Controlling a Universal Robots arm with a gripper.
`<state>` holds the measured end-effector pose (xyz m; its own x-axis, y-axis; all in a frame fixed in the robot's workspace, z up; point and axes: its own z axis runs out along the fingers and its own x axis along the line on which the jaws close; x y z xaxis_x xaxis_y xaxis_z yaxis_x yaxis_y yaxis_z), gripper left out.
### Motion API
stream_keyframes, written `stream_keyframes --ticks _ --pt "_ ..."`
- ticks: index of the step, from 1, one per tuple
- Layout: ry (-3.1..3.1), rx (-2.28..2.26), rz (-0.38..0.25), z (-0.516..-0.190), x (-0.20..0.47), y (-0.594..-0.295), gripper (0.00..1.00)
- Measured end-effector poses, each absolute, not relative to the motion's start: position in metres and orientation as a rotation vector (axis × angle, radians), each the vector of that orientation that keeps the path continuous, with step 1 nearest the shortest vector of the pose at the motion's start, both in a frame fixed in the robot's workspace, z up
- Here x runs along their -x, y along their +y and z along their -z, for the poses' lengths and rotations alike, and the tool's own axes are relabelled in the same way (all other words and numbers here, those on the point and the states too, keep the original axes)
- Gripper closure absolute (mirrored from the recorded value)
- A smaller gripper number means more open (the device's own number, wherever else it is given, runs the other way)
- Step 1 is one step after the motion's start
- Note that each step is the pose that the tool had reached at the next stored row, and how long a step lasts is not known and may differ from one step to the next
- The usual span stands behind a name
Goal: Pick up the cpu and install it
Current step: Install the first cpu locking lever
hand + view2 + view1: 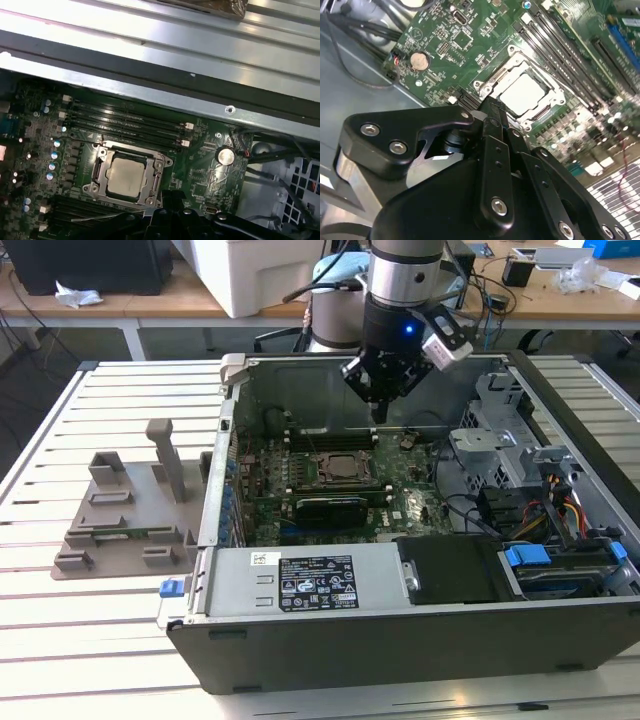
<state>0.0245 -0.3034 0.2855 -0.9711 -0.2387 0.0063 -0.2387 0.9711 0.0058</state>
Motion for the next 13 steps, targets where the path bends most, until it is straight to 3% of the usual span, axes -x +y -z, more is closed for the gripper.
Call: stream_keyframes --ticks 13 --pt "-3.079 -0.581 0.002 -0.2855 -0.0245 -0.3034 0.89"
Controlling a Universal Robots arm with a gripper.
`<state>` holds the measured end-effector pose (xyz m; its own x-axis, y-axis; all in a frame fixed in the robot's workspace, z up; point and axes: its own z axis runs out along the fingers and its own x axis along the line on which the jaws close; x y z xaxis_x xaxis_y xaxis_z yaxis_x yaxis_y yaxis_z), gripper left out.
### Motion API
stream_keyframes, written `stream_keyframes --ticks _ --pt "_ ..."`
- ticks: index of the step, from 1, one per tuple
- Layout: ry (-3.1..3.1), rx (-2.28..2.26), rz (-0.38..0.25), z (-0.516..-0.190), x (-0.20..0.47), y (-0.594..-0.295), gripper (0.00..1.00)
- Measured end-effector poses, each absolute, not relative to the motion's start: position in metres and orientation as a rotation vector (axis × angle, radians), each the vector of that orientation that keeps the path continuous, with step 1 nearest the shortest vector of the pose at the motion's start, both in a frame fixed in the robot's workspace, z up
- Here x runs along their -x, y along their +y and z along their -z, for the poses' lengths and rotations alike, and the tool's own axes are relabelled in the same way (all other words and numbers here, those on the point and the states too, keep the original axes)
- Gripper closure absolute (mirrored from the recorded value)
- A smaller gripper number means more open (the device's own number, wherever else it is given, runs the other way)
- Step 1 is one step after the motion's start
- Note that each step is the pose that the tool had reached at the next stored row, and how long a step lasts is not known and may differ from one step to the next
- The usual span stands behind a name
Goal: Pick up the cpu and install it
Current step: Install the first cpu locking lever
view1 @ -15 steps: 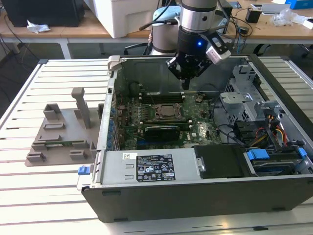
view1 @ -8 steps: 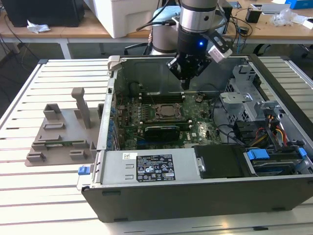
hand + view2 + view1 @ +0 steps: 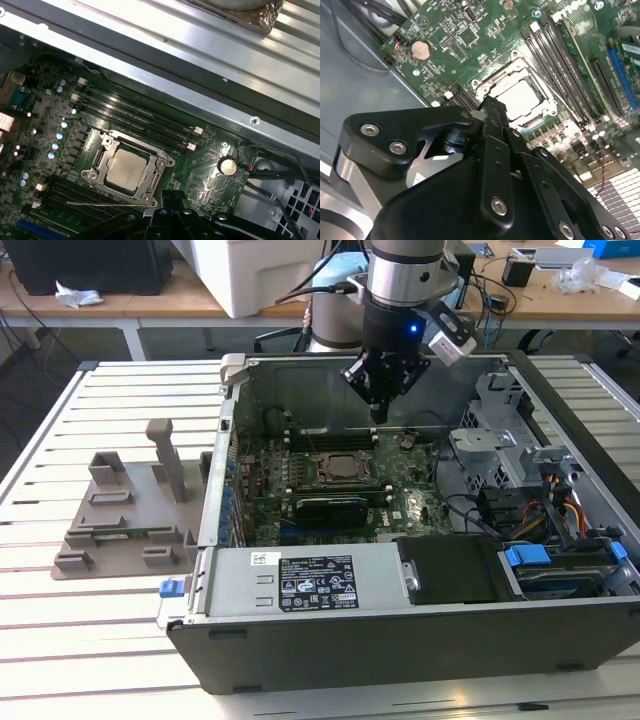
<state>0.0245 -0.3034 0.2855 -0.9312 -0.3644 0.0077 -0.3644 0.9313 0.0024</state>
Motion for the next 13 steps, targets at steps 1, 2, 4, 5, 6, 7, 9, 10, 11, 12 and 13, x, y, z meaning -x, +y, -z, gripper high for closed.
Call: stream_keyframes --ticks 1,2,4,5,6,7,9,10,11,12,13 --pt "-3.083 -0.561 0.0 -0.2855 -0.0245 -0.3034 0.89" --pt "-3.088 -0.529 -0.002 -0.2855 -0.0245 -0.3035 0.89" --pt "-3.1 -0.449 -0.005 -0.2855 -0.0245 -0.3034 0.89" --pt "-3.103 -0.432 -0.005 -0.2855 -0.0245 -0.3035 0.89" --pt "-3.103 -0.431 -0.005 -0.2855 -0.0245 -0.3035 0.89" --pt "-3.103 -0.43 -0.005 -0.2855 -0.0245 -0.3034 0.89" --pt "-3.103 -0.428 -0.005 -0.2855 -0.0245 -0.3034 0.89" --pt "-3.103 -0.427 -0.005 -0.2855 -0.0245 -0.3034 0.89" --pt "-3.103 -0.427 -0.005 -0.2855 -0.0243 -0.3034 0.89" --pt "-3.103 -0.427 -0.005 -0.2855 -0.0237 -0.3034 0.89" --pt "-3.103 -0.427 -0.005 -0.2855 -0.0216 -0.3034 0.89"
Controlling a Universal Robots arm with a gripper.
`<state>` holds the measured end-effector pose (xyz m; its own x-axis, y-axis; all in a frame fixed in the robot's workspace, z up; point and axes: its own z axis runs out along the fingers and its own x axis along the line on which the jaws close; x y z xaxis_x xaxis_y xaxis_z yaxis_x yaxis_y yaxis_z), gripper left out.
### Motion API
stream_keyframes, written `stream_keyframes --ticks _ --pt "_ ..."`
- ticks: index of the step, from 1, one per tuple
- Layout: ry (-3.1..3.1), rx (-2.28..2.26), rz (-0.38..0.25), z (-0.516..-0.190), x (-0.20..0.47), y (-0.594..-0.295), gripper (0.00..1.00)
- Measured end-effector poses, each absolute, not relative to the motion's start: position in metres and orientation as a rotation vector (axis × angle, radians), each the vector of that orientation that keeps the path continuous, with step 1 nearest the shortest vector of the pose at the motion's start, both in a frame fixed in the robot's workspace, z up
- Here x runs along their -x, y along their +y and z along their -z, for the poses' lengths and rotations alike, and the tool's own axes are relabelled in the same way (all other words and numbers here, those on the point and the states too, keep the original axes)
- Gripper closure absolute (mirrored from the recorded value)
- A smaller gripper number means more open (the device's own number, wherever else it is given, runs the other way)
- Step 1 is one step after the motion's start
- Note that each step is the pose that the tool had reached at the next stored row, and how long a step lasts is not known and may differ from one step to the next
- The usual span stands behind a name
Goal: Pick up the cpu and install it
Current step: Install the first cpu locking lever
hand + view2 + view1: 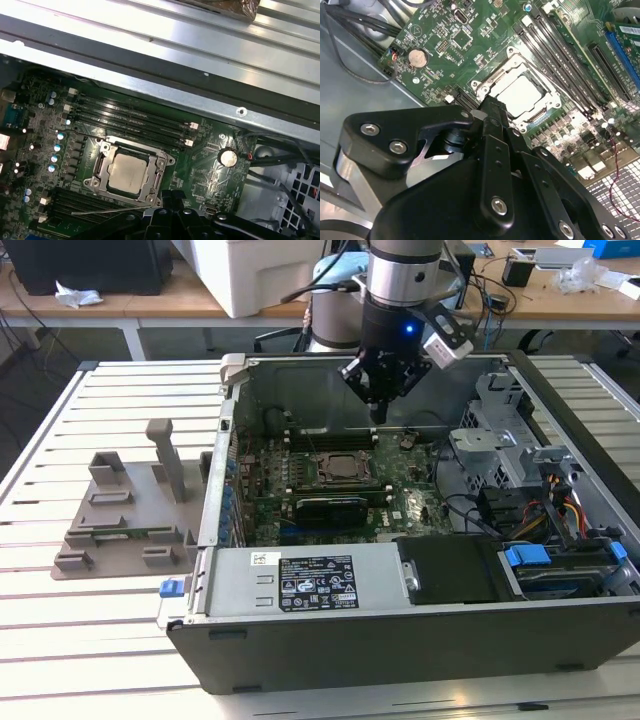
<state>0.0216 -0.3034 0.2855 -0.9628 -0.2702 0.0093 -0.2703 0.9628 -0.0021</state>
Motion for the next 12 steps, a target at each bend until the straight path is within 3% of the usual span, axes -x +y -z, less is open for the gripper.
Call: stream_keyframes --ticks 12 --pt "-3.104 -0.427 -0.005 -0.285 0.03 -0.303 0.89"
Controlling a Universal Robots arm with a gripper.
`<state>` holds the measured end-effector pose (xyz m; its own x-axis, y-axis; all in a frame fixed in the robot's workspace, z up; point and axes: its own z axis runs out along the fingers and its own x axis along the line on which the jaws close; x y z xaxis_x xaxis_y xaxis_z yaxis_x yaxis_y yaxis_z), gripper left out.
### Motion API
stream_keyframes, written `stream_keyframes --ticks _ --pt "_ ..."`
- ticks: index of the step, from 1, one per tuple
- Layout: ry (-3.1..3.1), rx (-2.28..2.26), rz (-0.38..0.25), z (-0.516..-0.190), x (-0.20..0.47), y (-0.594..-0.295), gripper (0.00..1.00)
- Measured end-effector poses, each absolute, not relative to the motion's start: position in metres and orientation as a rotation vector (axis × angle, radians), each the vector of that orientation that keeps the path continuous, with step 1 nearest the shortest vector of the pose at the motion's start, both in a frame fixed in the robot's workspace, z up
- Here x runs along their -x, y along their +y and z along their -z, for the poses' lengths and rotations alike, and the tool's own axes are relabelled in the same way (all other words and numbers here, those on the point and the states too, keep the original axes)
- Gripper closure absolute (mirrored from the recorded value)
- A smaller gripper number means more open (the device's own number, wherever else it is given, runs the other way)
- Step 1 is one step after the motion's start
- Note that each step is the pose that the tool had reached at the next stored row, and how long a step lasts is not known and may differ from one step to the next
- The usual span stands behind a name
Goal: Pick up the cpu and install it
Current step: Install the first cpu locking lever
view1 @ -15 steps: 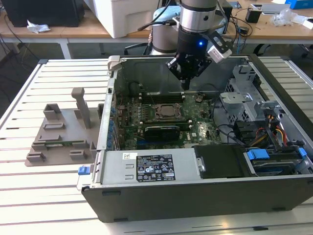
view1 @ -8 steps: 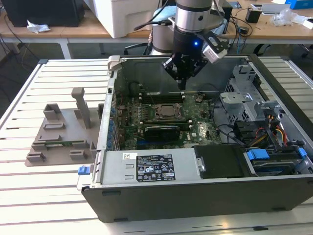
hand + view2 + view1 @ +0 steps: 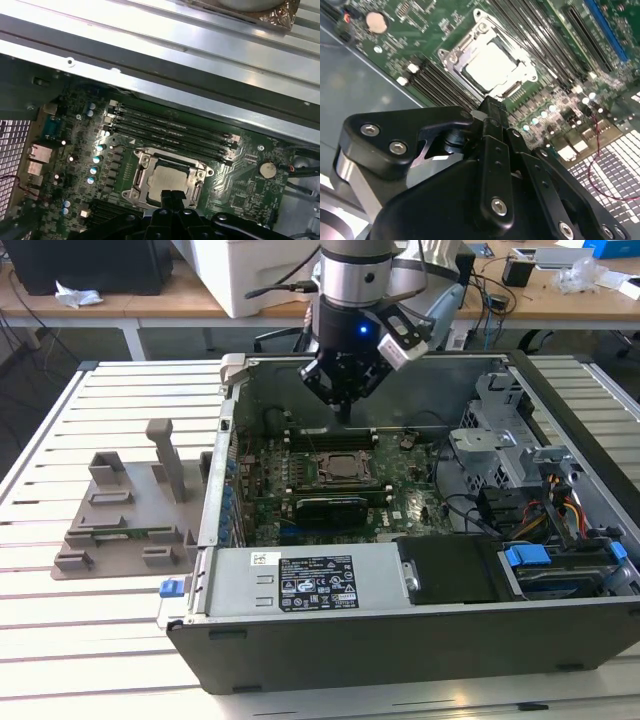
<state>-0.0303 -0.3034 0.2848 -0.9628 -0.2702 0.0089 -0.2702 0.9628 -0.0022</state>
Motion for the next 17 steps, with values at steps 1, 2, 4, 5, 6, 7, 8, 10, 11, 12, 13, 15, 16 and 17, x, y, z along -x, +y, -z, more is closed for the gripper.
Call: stream_keyframes --ticks 1,2,4,5,6,7,8,10,11,12,13,15,16,17 --pt "-3.104 -0.428 -0.005 -0.285 0.034 -0.303 0.89" --pt "-3.104 -0.427 -0.005 -0.284 0.036 -0.303 0.89" --pt "-3.104 -0.427 -0.005 -0.284 0.042 -0.303 0.89" --pt "-3.104 -0.428 -0.005 -0.284 0.046 -0.303 0.89" --pt "-3.104 -0.427 -0.005 -0.284 0.05 -0.303 0.89" --pt "-3.104 -0.427 -0.005 -0.284 0.052 -0.303 0.89" --pt "-3.104 -0.428 -0.006 -0.283 0.057 -0.302 0.89" --pt "-3.104 -0.428 -0.005 -0.283 0.064 -0.3 0.89" --pt "-3.104 -0.427 -0.005 -0.283 0.071 -0.298 0.89" --pt "-3.104 -0.427 -0.005 -0.283 0.079 -0.295 0.89" --pt "-3.104 -0.427 -0.005 -0.282 0.083 -0.291 0.89" --pt "-3.104 -0.427 -0.005 -0.281 0.09 -0.287 0.89" --pt "-3.104 -0.427 -0.005 -0.28 0.092 -0.285 0.89" --pt "-3.104 -0.428 -0.005 -0.279 0.094 -0.284 0.89"
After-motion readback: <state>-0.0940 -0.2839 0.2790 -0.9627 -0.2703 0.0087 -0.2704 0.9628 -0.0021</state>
